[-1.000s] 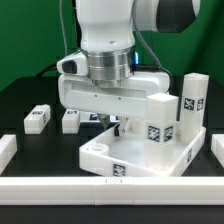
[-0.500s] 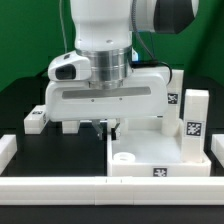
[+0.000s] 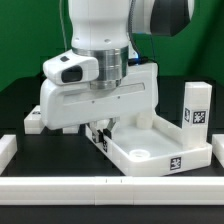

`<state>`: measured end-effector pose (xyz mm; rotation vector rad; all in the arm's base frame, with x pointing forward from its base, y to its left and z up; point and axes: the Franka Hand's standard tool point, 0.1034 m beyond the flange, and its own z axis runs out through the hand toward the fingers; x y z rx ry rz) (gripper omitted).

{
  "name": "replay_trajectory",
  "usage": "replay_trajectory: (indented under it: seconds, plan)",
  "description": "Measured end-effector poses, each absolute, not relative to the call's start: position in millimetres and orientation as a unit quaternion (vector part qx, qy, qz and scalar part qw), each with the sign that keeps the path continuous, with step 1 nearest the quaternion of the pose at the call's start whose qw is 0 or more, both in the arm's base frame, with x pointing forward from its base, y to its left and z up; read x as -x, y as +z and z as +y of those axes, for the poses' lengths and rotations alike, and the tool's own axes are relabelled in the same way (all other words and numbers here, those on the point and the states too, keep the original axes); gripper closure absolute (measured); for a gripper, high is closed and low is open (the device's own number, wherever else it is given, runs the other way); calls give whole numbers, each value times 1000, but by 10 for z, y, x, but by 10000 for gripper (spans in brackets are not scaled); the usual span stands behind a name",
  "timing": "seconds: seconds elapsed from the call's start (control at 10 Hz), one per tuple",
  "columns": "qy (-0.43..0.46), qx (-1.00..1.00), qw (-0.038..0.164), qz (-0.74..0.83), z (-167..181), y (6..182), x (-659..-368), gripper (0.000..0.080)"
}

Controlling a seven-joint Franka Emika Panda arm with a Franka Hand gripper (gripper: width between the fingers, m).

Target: Assemble desk

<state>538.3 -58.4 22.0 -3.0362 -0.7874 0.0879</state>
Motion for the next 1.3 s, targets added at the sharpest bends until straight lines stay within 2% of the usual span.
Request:
replay_trajectory:
  seconds: [0.2, 0.3, 0.8, 0.9, 1.2, 1.3]
  plan:
    - [31, 939, 9, -342, -540, 349, -5748, 738]
    - [16, 921, 6, -389, -475, 340, -5896, 738]
    - [21, 851, -14, -524, -574, 305, -5895, 738]
    - [7, 811, -24, -585, -605, 333, -5980, 738]
    - [-4, 738, -22, -674, -548, 332, -6247, 738]
    - [-7, 727, -28, -686, -479, 328, -6338, 738]
